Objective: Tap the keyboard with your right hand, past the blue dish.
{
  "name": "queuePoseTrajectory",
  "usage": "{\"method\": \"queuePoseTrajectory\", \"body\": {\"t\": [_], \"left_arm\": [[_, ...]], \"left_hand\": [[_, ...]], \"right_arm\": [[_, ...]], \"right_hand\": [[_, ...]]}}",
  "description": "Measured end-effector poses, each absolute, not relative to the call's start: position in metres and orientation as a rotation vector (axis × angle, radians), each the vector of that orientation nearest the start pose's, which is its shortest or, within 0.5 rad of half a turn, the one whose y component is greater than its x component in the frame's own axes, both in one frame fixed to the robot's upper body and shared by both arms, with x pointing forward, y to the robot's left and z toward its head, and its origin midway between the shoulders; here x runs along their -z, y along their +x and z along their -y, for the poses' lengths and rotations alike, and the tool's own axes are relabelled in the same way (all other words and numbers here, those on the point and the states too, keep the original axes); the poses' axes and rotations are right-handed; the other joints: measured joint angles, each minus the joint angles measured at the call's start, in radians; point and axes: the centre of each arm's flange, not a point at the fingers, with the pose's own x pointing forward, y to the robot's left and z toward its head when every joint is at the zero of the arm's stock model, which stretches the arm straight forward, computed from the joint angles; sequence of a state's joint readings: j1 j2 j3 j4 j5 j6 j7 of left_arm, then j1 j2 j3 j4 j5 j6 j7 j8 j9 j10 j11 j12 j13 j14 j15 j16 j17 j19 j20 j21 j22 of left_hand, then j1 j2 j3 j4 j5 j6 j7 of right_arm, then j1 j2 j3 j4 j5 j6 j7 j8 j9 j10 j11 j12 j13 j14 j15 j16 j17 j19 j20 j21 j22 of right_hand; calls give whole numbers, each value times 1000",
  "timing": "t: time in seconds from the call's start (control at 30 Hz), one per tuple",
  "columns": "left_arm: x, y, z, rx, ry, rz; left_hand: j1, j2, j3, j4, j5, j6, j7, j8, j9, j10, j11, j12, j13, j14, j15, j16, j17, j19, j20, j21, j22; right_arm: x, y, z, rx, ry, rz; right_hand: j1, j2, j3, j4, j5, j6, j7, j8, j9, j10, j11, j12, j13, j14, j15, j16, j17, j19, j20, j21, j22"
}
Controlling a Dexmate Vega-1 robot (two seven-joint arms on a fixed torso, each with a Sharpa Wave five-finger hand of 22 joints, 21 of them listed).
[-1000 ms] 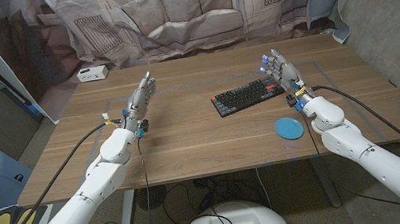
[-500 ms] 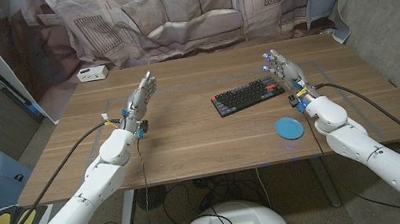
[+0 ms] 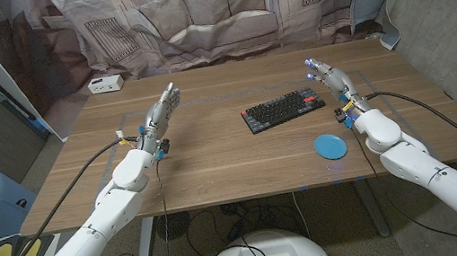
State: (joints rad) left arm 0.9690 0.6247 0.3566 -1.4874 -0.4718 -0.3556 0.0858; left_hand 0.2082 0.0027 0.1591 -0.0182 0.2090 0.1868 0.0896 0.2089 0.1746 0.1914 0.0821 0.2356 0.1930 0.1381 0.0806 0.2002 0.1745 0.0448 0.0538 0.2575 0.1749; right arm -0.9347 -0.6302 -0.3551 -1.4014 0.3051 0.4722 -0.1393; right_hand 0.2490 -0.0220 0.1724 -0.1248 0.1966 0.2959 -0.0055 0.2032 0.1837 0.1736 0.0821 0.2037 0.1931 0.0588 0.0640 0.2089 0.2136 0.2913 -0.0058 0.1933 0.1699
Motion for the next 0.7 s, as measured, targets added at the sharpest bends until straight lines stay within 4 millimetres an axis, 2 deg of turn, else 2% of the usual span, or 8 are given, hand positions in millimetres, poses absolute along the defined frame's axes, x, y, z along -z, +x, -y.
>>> {"method": "queuePoseTrajectory", "body": {"t": [0.33,0.6,0.7], "left_arm": [[32,604,-294,160,166,704],[31,603,-292,161,168,712],[32,602,-291,158,167,714]], "left_hand": [[0,0,0,0,0,7,0,0,0,13,2,3,0,12,2,0,0,5,5,0,0],[0,0,-3,-3,-6,17,-1,0,0,22,3,3,0,18,-3,0,0,5,5,-6,0],[0,0,-3,-3,-6,28,0,0,0,22,3,3,0,23,-1,0,0,5,5,-6,0]], "right_arm": [[18,598,317,-17,-437,805],[18,592,322,49,-528,810],[18,591,324,74,-556,810]], "right_hand": [[5,5,4,-4,0,-29,-7,-11,0,-4,-22,0,0,-11,-11,0,0,-5,-5,0,0],[5,5,4,-4,0,-34,-12,-15,0,1,-27,0,4,-6,-21,0,-5,-5,-6,0,0],[5,5,2,-7,5,-34,-12,-15,0,6,-31,0,2,-5,-27,0,-5,-4,-14,0,0]]}}
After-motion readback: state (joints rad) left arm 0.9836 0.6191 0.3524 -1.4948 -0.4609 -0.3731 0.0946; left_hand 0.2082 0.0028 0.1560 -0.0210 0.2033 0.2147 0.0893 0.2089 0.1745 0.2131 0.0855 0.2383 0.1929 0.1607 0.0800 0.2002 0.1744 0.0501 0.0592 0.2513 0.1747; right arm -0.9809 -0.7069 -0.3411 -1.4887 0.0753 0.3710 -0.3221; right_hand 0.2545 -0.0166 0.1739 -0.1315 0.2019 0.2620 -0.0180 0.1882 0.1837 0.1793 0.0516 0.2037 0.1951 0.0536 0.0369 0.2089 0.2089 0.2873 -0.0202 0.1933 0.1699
